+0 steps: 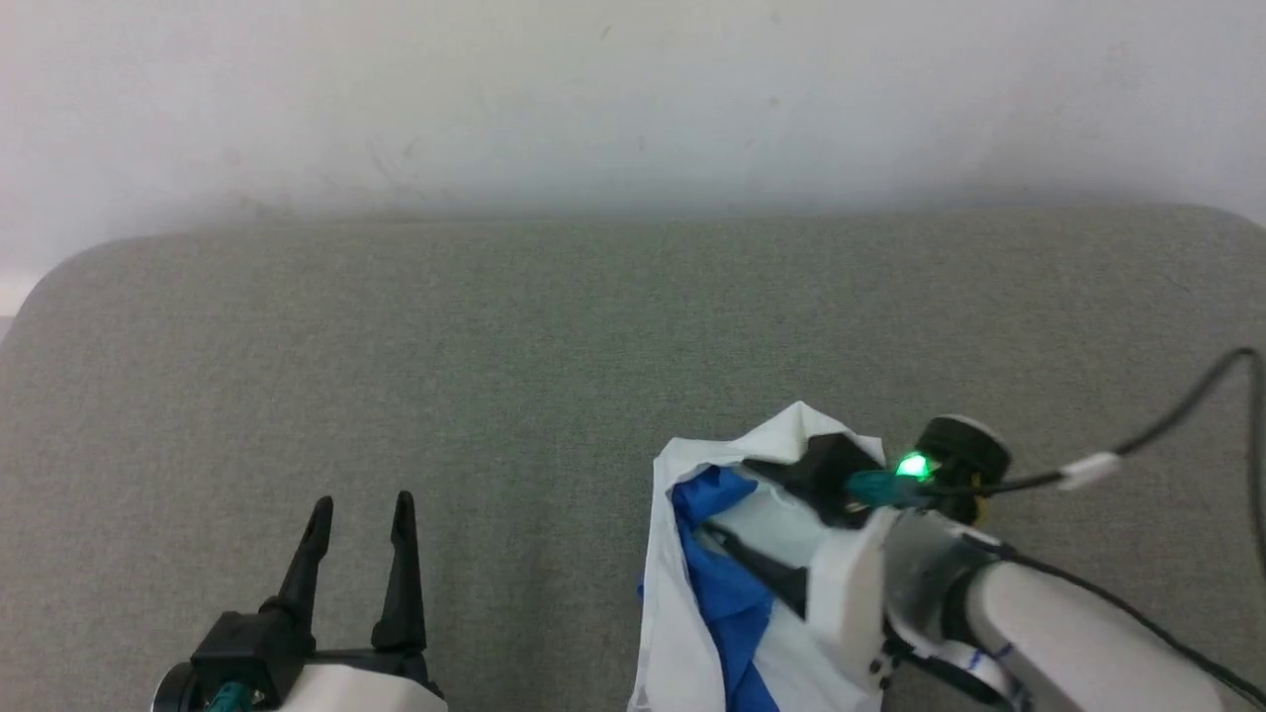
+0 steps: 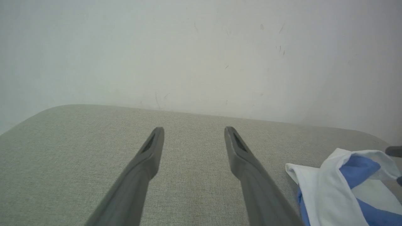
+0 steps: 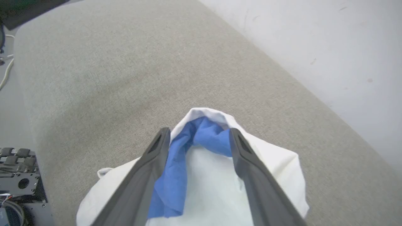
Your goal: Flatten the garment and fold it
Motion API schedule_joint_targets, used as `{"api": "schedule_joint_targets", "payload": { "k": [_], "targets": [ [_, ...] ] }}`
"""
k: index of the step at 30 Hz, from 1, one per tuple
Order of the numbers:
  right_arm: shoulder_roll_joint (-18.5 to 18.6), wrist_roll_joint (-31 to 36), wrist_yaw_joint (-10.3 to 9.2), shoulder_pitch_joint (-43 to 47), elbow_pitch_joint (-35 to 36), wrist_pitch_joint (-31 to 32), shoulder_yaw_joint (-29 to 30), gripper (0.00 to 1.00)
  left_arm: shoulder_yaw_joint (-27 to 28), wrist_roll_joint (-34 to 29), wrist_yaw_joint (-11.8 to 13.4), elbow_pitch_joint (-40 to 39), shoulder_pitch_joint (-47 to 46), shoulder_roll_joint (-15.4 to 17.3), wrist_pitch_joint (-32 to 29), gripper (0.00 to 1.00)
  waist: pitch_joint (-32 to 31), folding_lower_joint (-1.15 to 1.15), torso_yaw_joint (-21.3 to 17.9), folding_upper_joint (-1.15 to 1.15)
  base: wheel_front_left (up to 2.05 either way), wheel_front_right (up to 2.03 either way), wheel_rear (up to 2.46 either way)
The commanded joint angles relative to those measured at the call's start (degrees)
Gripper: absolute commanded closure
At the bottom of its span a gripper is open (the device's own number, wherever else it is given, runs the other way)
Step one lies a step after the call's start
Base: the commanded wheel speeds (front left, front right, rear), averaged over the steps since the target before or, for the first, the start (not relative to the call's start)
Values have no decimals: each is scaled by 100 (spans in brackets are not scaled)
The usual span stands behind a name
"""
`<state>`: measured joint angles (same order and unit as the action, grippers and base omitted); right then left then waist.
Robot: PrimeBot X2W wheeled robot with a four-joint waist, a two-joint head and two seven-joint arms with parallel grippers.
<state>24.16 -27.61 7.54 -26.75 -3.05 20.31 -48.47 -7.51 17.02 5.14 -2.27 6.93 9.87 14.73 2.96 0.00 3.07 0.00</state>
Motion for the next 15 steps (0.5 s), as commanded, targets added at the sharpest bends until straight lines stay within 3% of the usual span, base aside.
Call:
{"api": "schedule_joint_targets", "payload": {
  "k": [1, 4, 9, 15],
  "targets": [
    [51, 60, -5, 252, 164, -248, 278, 0, 48, -52, 30, 15, 36, -5, 27, 0, -81, 0, -91, 0, 0, 0, 0],
    [-74, 218, -5, 915, 477, -930, 1339, 0, 105, -94, 73, 6, 100, 17, 27, 0, -138, 0, -178, 0, 0, 0, 0],
    [-628, 602, -5, 2128, 896, -1803, 3224, 0, 195, -130, 134, -37, 189, 25, 27, 0, -180, 0, -289, 0, 0, 0, 0],
    [-1153, 866, -5, 3046, 1234, -2047, 4542, 0, 285, -127, 163, -18, 203, 6, 27, 0, -191, 0, -376, 0, 0, 0, 0]
  ]
}}
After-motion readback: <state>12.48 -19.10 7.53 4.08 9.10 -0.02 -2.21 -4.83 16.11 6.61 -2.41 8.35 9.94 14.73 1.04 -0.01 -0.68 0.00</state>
